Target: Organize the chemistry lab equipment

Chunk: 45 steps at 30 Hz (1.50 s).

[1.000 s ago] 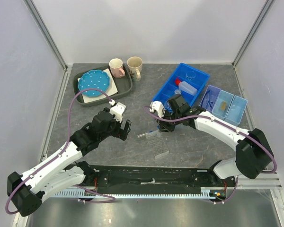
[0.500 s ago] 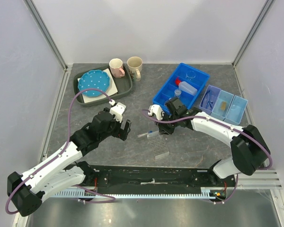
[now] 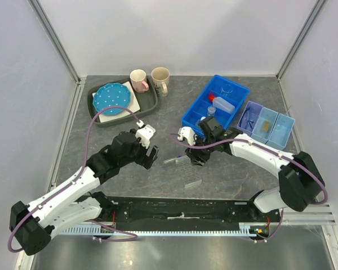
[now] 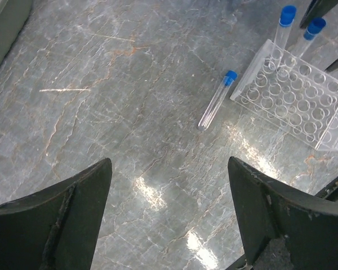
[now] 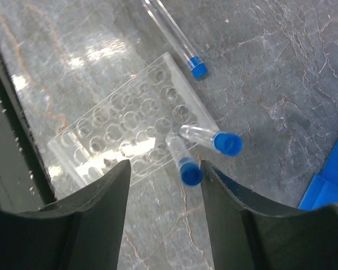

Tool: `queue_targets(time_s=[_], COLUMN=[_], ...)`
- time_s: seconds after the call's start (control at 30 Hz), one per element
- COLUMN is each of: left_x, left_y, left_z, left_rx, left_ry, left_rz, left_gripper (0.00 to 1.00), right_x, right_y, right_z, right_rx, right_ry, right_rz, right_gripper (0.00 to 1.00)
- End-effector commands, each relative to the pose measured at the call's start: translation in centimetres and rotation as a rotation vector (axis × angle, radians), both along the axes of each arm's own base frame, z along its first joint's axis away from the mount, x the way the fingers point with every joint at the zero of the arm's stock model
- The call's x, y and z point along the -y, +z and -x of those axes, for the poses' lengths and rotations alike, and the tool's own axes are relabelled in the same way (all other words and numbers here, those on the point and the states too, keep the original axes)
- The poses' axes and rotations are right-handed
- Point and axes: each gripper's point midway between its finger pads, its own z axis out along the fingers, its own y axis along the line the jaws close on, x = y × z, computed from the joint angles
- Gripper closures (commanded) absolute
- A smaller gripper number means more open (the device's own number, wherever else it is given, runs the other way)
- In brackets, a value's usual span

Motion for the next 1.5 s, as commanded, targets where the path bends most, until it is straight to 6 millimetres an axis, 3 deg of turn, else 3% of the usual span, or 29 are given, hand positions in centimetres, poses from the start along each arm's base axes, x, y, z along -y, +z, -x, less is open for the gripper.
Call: queue_targets(time_s=[0.0,0.1,0.13,0.33,0.47,0.63,1.07,1.23,1.33,1.47], left_x=[1.6,2.3,2.3,4.2,5.0,6.0,8.1,8.1,8.2,7.8], left_y=[0.1,-1.0,-2.3,-5.4,-8.0,-9.4,-12.3,-13.1,-13.4,-14.1], left_z=[0.2,0.0,0.0,-0.1,-1.2,-2.4,-4.2,-4.5,-4.6,-4.3], left_rx=[0.054,0.019,-0.026,-0.125,-0.161,-0.142,-0.13,-0.143,-0.154,-0.186], left_ry=[-0.215,-0.287,-0.304,-0.441,-0.47,-0.492,-0.449,-0.428,-0.419,-0.416], left_rz=[-0.075,-0.142,-0.183,-0.252,-0.317,-0.345,-0.367,-0.392,-0.397,-0.416], left_gripper=[0.12,0.15,0.16,0.22,0.25,0.26,0.31,0.41,0.52,0.78], right_x=[0.7,2.2,2.6,4.8,5.8,6.4,8.5,8.6,8.7,8.9], right_y=[4.6,6.6,7.4,9.6,8.7,7.4,8.3,8.4,8.4,8.4], right_z=[0.5,0.1,-0.1,-1.5,-2.7,-3.8,-4.5,-4.4,-4.4,-4.5], right_rx=[0.071,0.091,0.118,0.155,0.095,-0.016,-0.009,-0.004,-0.001,0.005], right_ry=[0.091,0.071,0.059,-0.014,-0.079,-0.126,-0.19,-0.189,-0.191,-0.196], right_rz=[-0.079,-0.147,-0.17,-0.275,-0.351,-0.39,-0.452,-0.454,-0.455,-0.453], right_gripper=[0.36,0.27,0.23,0.09,0.04,0.02,0.02,0.02,0.02,0.02])
